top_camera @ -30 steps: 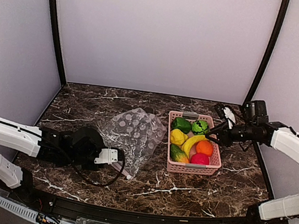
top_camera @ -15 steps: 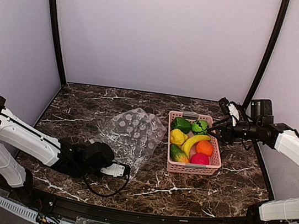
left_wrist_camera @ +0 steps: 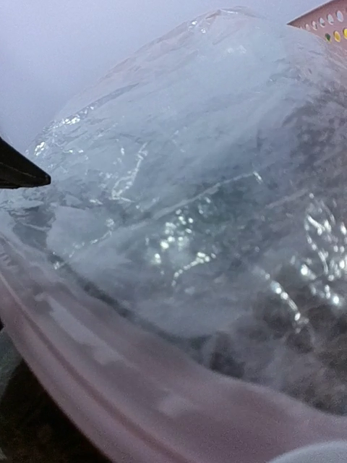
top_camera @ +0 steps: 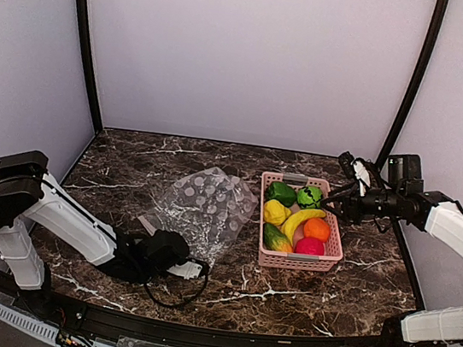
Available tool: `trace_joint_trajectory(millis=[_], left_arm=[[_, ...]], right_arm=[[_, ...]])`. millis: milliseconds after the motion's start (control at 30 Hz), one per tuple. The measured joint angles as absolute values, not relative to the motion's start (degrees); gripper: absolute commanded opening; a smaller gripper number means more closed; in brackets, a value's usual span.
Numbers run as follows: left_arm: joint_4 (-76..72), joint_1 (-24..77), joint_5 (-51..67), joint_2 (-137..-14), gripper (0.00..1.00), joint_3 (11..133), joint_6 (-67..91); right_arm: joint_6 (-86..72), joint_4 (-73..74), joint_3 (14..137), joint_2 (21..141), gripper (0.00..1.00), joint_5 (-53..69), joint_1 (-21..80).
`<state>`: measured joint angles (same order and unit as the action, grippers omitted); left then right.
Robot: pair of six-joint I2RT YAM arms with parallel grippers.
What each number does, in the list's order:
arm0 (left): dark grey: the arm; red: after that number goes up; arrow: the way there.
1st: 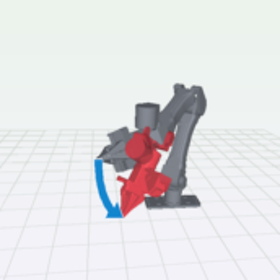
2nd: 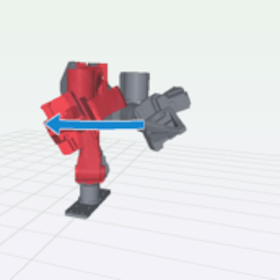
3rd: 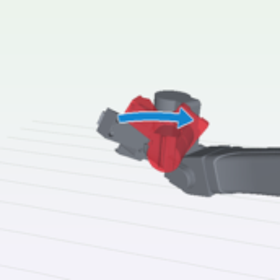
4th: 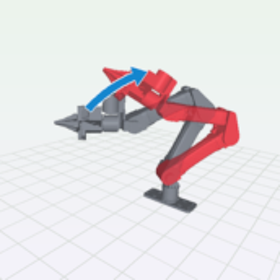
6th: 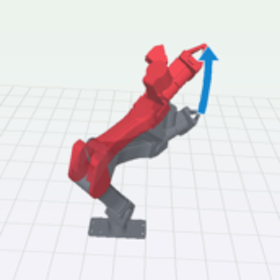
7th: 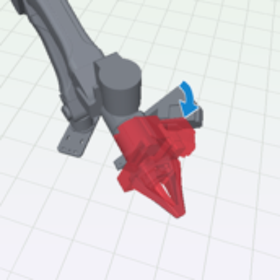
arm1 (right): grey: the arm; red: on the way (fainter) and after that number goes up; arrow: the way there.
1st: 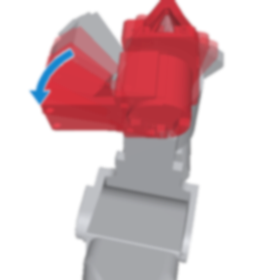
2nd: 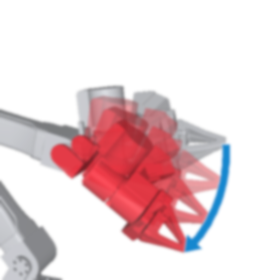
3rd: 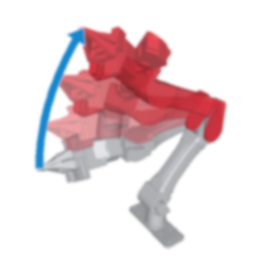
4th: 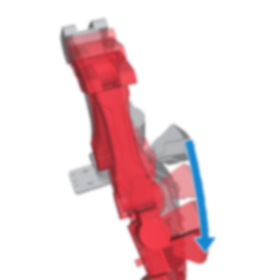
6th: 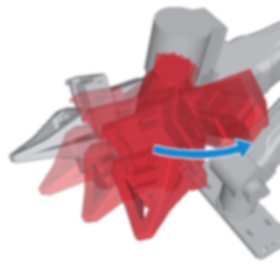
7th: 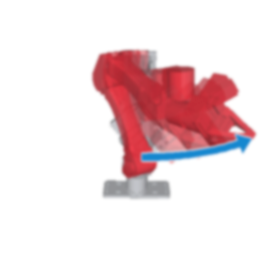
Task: Place the food in the zip-top bag and seal the zipper
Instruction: Pick up the zipper food storage bag at the center of the board.
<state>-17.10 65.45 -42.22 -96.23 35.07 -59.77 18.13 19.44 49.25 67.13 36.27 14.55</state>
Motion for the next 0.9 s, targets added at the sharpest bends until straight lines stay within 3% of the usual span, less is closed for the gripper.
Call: trace_joint_trajectory(millis=[100, 333, 500, 667, 767, 900], left_arm=[[-19.9, 65.5, -43.3, -98.8, 0.28, 35.4, -61.4], [-22.1, 65.5, -47.1, -99.2, 0.23, 38.9, -61.5], [-7.4, 64.7, -48.6, -93.5, 0.21, 48.8, -48.4], [8.6, 63.5, -46.6, -84.8, 0.09, 55.9, -32.9], [15.7, 62.0, -43.3, -80.7, 0.02, 58.2, -24.6], [20.9, 59.6, -37.3, -76.7, 0.01, 59.1, -15.0]], right_arm=[[18.1, 19.4, 49.3, 67.0, 0.45, 36.3, 14.5], [18.0, 19.4, 49.1, 66.3, 0.45, 36.3, 14.5], [17.8, 19.4, 49.0, 66.8, 0.44, 36.2, 14.5], [17.4, 20.7, 50.2, 69.0, 0.42, 36.4, 14.5], [17.3, 23.0, 54.5, 71.2, 0.42, 37.6, 14.9], [17.3, 26.0, 64.5, 75.1, 0.41, 38.1, 18.6]])
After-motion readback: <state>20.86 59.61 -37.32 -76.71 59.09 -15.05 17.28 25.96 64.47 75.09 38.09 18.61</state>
